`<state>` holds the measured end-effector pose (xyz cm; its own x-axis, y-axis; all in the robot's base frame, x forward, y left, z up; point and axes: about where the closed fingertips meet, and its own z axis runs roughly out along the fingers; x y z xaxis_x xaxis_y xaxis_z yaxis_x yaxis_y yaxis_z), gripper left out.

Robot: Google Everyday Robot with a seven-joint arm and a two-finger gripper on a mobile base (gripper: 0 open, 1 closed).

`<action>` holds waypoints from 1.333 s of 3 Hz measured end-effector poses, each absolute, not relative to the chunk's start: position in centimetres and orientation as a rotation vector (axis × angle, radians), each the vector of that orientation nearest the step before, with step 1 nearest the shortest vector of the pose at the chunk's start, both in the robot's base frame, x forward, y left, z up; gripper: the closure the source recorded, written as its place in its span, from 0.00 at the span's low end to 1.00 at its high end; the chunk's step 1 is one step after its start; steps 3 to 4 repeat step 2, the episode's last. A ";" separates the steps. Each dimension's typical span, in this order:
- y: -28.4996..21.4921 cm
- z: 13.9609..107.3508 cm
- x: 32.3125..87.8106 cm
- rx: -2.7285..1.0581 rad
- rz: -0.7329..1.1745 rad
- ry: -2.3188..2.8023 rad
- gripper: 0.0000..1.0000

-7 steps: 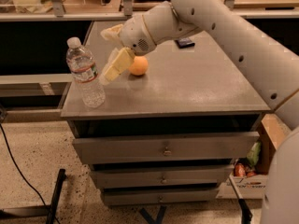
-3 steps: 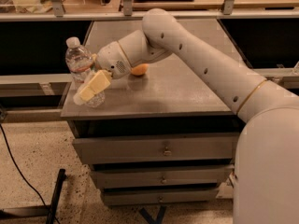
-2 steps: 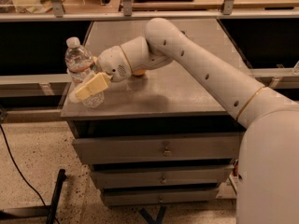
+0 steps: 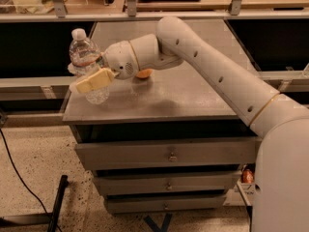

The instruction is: Pick water bottle

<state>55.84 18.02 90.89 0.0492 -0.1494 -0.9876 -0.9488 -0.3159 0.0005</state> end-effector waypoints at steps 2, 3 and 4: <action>17.9 98.3 56.3 -1.644 1.183 1.082 1.00; 17.9 98.3 56.3 -1.644 1.183 1.082 1.00; 17.9 98.3 56.3 -1.644 1.183 1.082 1.00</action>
Offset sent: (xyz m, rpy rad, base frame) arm 0.0076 -0.0070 0.1199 -0.0407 -0.2260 -0.0253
